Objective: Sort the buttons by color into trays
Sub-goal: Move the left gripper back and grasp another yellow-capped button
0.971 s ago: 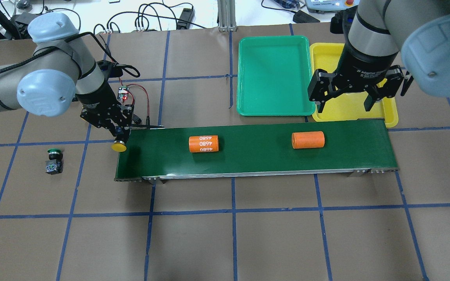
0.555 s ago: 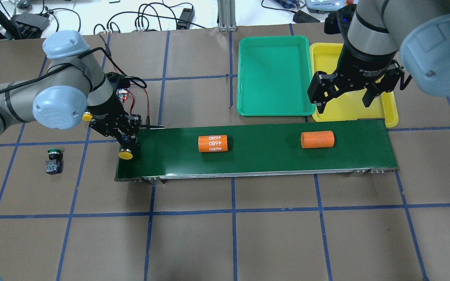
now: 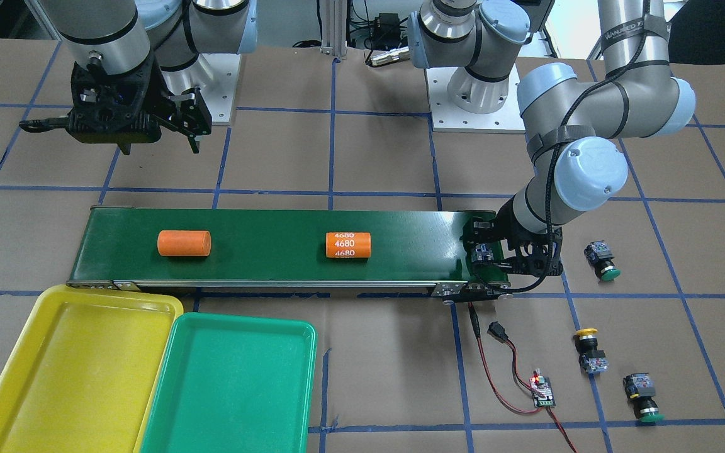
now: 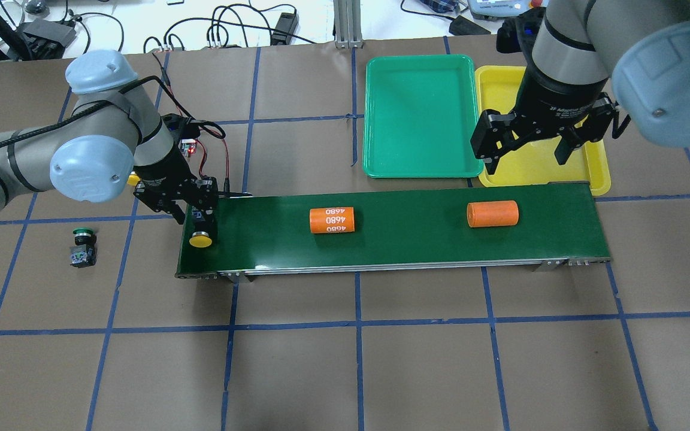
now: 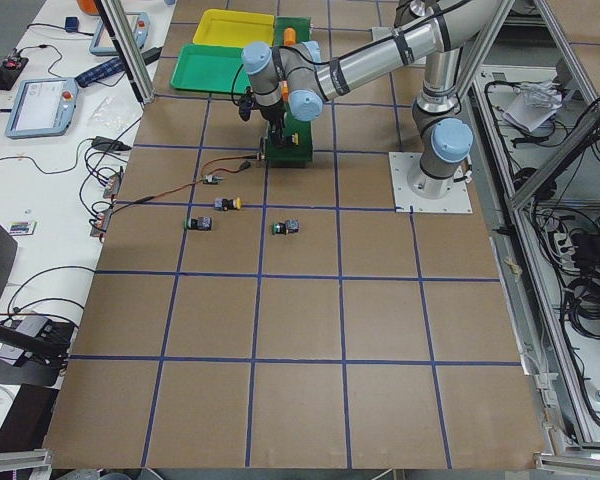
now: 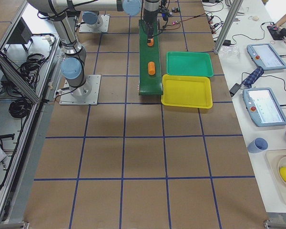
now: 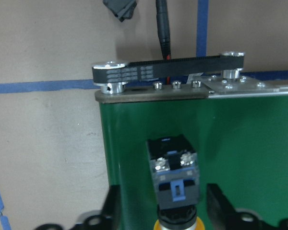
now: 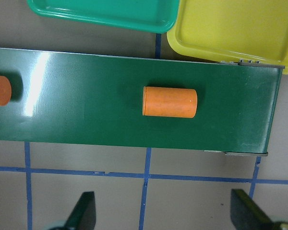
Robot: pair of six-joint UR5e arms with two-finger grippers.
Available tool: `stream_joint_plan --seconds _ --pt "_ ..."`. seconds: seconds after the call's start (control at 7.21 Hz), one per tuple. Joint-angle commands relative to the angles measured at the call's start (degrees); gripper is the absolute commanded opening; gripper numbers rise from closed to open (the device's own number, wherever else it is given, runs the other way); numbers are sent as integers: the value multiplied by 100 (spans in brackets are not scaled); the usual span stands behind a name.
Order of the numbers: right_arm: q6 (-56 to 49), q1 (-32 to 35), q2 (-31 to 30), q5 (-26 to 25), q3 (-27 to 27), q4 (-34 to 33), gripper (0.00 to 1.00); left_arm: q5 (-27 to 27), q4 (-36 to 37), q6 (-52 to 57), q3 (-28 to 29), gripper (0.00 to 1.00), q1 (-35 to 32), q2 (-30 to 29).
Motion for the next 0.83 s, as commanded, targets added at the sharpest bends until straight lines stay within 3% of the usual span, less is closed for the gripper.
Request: stream_joint_plan --seconds 0.0,0.28,0.56,0.69 --pt "0 -5 2 8 6 0 100 57 -58 60 685 100 87 65" --pt "0 4 -7 8 6 9 100 84 11 165 1303 100 357 -345" --pt "0 4 -16 8 15 9 100 84 1000 611 1243 100 858 -995" --pt "0 4 -16 8 15 18 100 93 1135 684 1374 100 982 -1320"
